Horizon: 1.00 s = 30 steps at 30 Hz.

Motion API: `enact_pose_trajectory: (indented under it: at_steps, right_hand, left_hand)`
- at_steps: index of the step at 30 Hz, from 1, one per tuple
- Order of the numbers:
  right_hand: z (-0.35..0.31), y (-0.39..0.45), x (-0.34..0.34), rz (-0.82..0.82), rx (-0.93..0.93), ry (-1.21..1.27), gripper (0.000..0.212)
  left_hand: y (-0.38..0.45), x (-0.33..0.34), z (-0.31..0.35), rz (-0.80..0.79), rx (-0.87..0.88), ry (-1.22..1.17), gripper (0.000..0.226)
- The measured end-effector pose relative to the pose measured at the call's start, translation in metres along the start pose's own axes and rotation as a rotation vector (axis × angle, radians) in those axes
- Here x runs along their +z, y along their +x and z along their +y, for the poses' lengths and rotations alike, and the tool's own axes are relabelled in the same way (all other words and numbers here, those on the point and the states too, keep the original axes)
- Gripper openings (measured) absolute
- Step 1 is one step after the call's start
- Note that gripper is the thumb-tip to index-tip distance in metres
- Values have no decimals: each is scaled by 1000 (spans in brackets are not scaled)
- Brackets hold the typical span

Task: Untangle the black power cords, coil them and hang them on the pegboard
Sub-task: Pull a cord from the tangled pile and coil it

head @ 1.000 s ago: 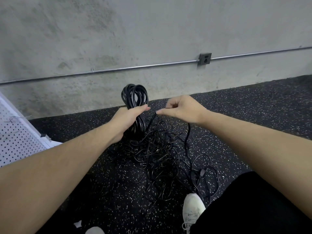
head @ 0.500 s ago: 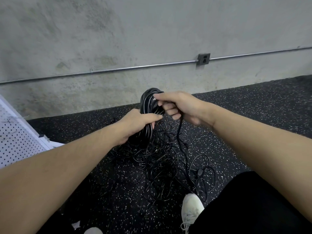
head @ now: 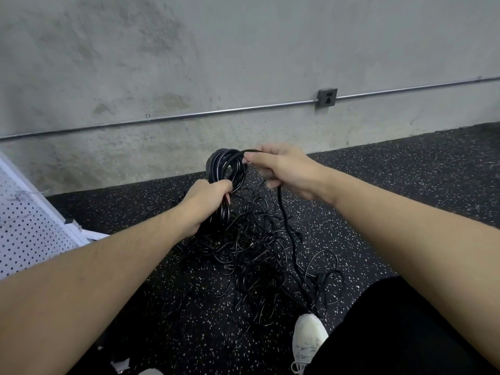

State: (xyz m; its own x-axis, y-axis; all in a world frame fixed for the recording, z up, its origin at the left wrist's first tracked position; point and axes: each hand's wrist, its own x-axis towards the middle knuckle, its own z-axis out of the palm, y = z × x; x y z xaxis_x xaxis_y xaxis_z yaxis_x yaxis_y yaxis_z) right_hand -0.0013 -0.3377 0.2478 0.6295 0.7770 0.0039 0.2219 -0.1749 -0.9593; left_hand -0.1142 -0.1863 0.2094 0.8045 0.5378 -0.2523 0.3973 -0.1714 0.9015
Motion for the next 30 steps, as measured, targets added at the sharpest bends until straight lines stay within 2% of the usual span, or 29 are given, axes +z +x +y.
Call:
enact_pose_trajectory:
  at_steps: [7, 10, 13, 15, 21, 25, 30]
  right_hand:
    - [5, 6, 16, 281, -192, -55, 22]
    - [11, 10, 23, 305, -225, 16, 30]
    - [5, 6, 33, 277, -18, 226, 50]
    - [0, 4, 37, 237, 117, 336, 51]
    - [-7, 7, 43, 237, 124, 387, 52]
    - [-7, 7, 45, 237, 198, 397, 58]
    - [-5, 11, 46, 255, 198, 407, 59]
  left_hand:
    - [-7, 8, 0, -120, 99, -24, 39]
    - [-14, 12, 2, -164, 186, -78, 35]
    - [-15, 12, 5, -156, 275, -127, 38]
    - [-16, 11, 6, -178, 293, -137, 39]
    - [-17, 13, 3, -209, 236, -140, 48]
    - [-20, 14, 4, -338, 120, -273, 48]
    - [-19, 11, 3, -453, 41, -305, 49]
